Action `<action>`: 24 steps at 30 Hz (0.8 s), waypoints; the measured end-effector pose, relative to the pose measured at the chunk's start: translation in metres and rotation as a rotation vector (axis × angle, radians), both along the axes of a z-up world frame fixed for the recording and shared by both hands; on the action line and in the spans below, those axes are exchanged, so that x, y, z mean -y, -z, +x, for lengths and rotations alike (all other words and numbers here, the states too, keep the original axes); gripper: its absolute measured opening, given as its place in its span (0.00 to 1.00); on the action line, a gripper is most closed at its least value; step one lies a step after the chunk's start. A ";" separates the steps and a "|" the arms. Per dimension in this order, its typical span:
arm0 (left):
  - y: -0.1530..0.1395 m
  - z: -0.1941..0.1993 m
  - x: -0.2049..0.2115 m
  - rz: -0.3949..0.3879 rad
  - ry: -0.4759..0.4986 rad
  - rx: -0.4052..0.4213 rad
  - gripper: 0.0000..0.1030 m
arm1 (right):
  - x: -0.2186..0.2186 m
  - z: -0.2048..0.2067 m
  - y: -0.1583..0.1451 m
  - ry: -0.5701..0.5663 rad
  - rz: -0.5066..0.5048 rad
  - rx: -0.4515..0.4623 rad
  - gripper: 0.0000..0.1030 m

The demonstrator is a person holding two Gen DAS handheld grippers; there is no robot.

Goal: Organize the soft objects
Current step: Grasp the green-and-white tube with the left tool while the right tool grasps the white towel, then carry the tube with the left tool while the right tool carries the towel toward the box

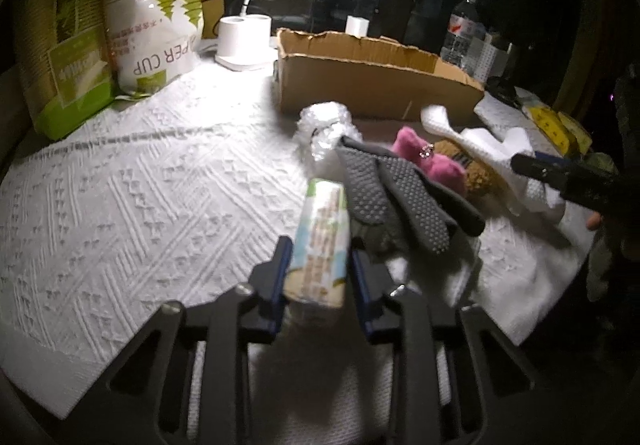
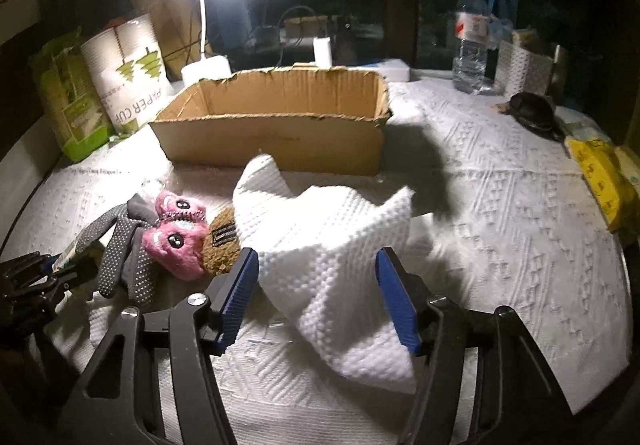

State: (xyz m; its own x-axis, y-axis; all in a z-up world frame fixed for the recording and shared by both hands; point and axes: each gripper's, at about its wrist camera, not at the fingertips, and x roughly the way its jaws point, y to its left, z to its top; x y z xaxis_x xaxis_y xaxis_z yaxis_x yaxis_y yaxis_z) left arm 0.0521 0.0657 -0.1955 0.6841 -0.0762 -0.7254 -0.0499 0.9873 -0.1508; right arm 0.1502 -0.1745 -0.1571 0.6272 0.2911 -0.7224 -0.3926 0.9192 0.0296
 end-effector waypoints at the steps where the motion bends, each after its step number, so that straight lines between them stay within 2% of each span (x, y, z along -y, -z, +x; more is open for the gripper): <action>1: -0.002 0.000 -0.001 -0.002 0.001 0.003 0.26 | -0.001 0.002 0.001 -0.001 -0.006 -0.004 0.46; 2: -0.003 -0.001 -0.002 -0.004 0.002 0.009 0.26 | -0.002 0.003 0.003 0.001 -0.016 -0.006 0.42; 3: -0.005 -0.002 -0.003 -0.008 0.001 0.015 0.26 | -0.002 0.004 0.004 0.000 -0.021 -0.007 0.33; 4: -0.006 -0.003 -0.004 -0.011 0.000 0.018 0.26 | -0.002 0.005 0.005 -0.002 -0.022 -0.008 0.19; 6: -0.009 -0.005 -0.006 -0.017 -0.003 0.028 0.25 | -0.002 0.003 0.004 -0.010 -0.016 -0.001 0.08; 12: -0.014 -0.004 -0.015 -0.035 -0.025 0.045 0.25 | -0.002 -0.004 -0.021 -0.027 0.001 0.070 0.06; 19: -0.041 0.005 -0.021 -0.025 -0.041 0.104 0.25 | 0.012 -0.004 -0.060 -0.023 0.103 0.134 0.06; 24: -0.058 0.013 -0.016 -0.017 -0.026 0.139 0.25 | 0.016 0.001 -0.080 -0.023 0.125 0.173 0.06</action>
